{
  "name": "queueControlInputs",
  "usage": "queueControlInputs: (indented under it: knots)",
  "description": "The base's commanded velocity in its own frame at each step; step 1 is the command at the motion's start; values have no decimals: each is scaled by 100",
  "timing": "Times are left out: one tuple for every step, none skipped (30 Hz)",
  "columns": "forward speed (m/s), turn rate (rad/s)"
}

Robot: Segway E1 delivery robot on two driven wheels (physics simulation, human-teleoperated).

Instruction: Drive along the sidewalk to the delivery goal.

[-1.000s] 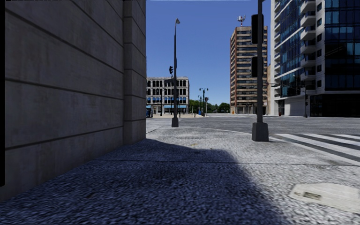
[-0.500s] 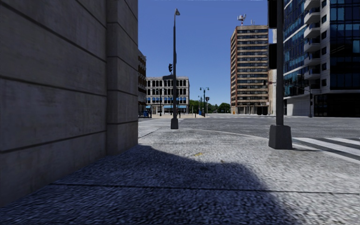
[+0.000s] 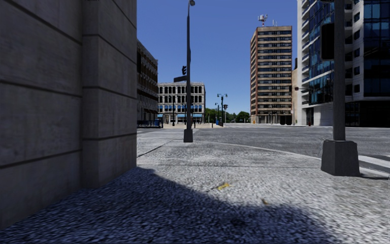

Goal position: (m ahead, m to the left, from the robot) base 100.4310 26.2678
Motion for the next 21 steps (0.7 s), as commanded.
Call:
queueControlInputs:
  knots:
    - [200, 0]
    - [200, 0]
    - [200, 0]
    - [200, 0]
    - [200, 0]
    - [200, 0]
    - [200, 0]
    - [200, 0]
    - [200, 0]
    - [200, 0]
    - [200, 0]
    - [200, 0]
    - [200, 0]
    - [200, 0]
    - [200, 0]
    - [200, 0]
    - [200, 0]
    - [200, 0]
    - [200, 0]
    - [200, 0]
    - [200, 0]
